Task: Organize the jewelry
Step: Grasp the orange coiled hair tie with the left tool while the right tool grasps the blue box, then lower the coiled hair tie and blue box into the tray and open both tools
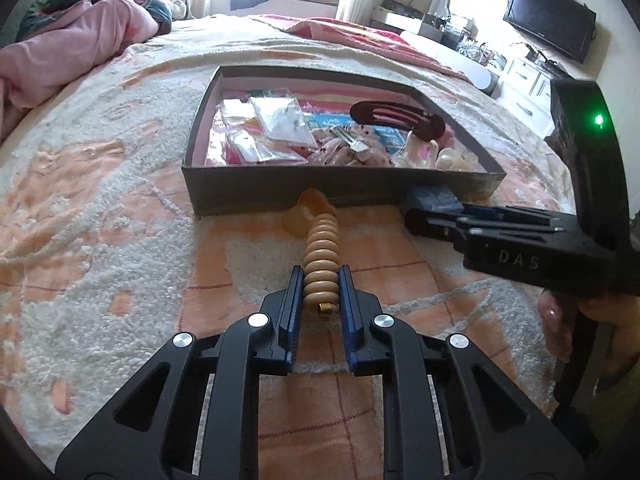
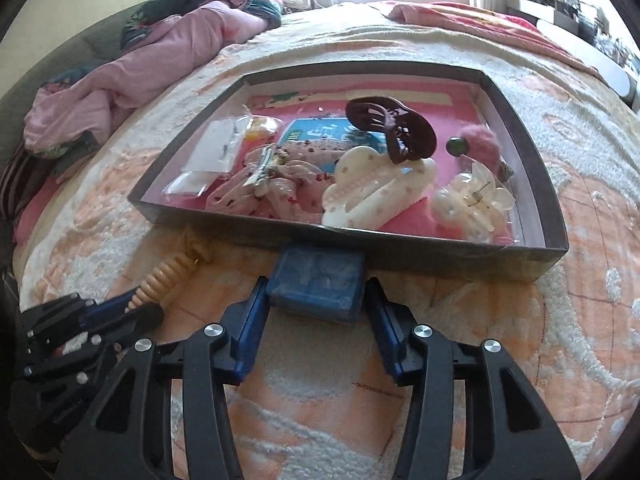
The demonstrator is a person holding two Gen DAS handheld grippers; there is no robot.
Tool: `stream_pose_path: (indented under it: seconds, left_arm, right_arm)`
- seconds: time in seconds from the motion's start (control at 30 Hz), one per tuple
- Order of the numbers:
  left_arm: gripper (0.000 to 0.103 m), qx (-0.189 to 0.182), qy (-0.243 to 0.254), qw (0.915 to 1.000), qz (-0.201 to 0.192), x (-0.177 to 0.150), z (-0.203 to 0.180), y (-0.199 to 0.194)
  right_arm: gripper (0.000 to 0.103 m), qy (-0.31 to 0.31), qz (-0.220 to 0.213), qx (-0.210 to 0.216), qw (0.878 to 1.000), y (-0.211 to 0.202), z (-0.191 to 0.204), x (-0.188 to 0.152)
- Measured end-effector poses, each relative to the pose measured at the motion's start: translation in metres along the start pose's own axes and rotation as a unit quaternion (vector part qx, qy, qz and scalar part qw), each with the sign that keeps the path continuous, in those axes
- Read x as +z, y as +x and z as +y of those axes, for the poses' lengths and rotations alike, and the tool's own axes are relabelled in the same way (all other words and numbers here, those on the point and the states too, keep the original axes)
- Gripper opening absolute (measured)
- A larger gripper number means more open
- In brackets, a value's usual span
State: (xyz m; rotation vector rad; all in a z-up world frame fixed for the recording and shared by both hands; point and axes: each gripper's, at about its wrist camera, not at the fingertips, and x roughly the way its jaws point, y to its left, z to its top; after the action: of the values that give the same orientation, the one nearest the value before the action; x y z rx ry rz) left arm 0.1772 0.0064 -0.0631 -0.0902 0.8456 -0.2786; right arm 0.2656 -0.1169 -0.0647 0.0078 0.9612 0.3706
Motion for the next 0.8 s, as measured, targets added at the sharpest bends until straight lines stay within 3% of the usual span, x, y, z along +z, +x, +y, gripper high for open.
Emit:
stream_pose_path:
  seconds: [0.43,0.8]
  left_arm:
    - [0.011,-0.011,-0.004,0.9984,-0.055,0.025,-0.002,-0.038]
    - [0.011,-0.016,0.011,0.9976,-0.067,0.052,-0.020,-0.032]
  right_arm:
    - [0.047,0.000,-0.044,0.011,0.999,-0.052,-0.013,-0.013]
    - [0.047,0.000,-0.088,-0.024,0.996,-0.077,-0.033,0.003]
